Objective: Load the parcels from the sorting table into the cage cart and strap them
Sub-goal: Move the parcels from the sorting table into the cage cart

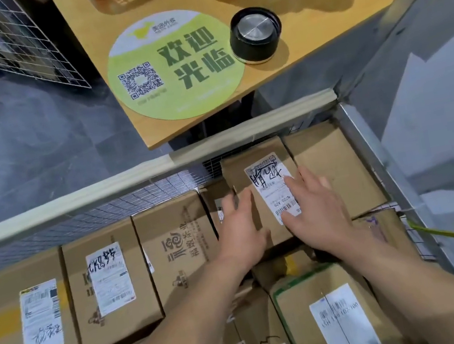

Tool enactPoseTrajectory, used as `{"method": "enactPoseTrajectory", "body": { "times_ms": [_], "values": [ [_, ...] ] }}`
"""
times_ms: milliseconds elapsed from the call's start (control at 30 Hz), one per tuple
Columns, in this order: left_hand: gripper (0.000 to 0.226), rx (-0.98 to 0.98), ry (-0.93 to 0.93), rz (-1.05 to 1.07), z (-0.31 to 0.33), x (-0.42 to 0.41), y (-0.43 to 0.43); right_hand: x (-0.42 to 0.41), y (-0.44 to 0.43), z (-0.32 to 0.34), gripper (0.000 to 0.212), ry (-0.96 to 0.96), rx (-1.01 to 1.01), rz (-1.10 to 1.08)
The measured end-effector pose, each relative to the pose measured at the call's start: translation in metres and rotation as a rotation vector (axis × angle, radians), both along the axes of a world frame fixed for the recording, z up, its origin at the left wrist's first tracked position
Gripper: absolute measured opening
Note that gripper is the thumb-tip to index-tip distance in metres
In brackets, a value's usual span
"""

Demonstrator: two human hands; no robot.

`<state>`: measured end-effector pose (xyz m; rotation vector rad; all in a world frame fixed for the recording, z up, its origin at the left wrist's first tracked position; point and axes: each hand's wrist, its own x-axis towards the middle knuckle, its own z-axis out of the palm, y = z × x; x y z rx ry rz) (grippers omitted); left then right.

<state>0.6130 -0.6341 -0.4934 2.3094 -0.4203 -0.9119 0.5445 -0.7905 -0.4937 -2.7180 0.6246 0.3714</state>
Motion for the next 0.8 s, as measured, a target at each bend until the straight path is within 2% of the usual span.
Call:
{"method": "enactPoseTrajectory", "body": {
  "times_ms": [200,367,467,700,800],
  "values": [
    [0.078,0.050,-0.031,-0.059,0.001,0.003,-0.010,-0.003,-0.001,-0.008,0.077,0.048,0.033,0.006],
    [0.086,0.101,-0.026,-0.104,0.007,0.007,-0.008,0.001,-0.006,0.002,0.080,0.127,0.054,0.042],
    [0.082,0.096,-0.005,-0.106,0.022,0.009,-0.001,0.004,-0.008,0.012,0.079,0.154,0.094,0.024],
    [0.082,0.065,-0.045,-0.143,0.066,0.008,0.039,-0.010,0.009,0.064,0.045,0.056,0.106,-0.053],
    [0.082,0.060,-0.128,-0.197,0.097,0.007,0.063,-0.025,0.032,0.099,0.035,0.000,0.076,-0.088]
  ]
}}
